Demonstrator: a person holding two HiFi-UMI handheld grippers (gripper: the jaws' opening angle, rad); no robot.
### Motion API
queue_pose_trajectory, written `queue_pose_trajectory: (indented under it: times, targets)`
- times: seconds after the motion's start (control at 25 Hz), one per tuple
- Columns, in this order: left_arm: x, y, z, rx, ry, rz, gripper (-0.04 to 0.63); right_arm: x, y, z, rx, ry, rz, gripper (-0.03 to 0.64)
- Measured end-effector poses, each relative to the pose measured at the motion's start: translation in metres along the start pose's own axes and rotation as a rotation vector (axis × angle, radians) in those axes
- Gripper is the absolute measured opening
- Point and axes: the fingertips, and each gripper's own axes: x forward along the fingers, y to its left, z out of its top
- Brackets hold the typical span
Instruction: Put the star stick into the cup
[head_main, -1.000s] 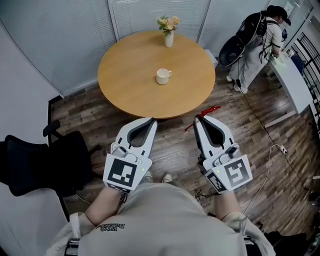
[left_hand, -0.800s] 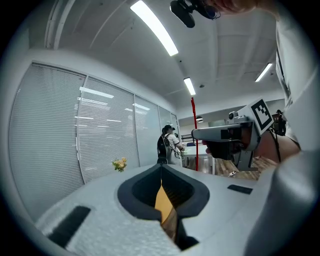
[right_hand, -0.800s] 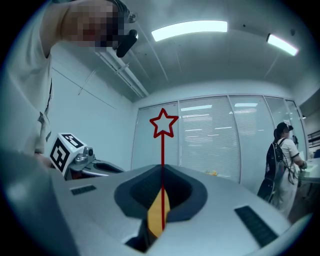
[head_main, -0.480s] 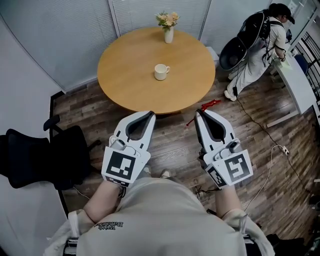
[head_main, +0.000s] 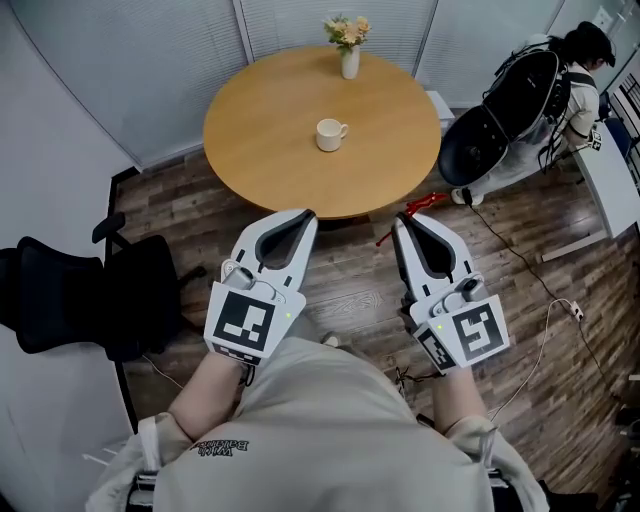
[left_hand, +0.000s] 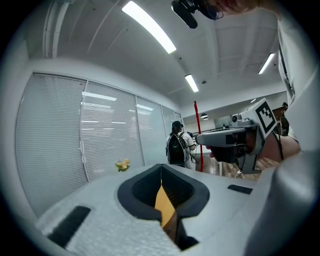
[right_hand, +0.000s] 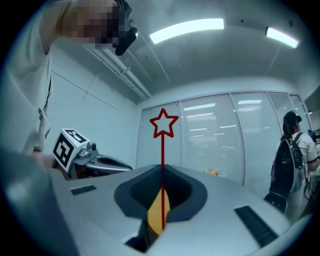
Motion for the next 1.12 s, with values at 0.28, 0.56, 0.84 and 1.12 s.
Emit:
queue_pose_trajectory:
  times: [0.28,0.56,0.84,1.12]
  targets:
    - [0.007,0.002,-0.003,-0.034,0.000,0.019,0.022,0.008,-0.002,-0.007,-0.006,0.009,0.031,0.029]
    - [0.016,0.011,-0.015,-0.016,0.011,0.026,0.021,0.021,-0.009,-0.014,-0.005,0.012,0.043,0.029]
    - [0.030,0.026,-0.023,-0.011,0.010,0.029,0.022,0.040,-0.016,-0.023,-0.010,0.019,0.059,0.029]
    - [0.067,0.059,-0.028,-0.019,0.027,0.010,0.021,0.086,-0.042,-0.030,-0.004,0.038,0.056,0.029]
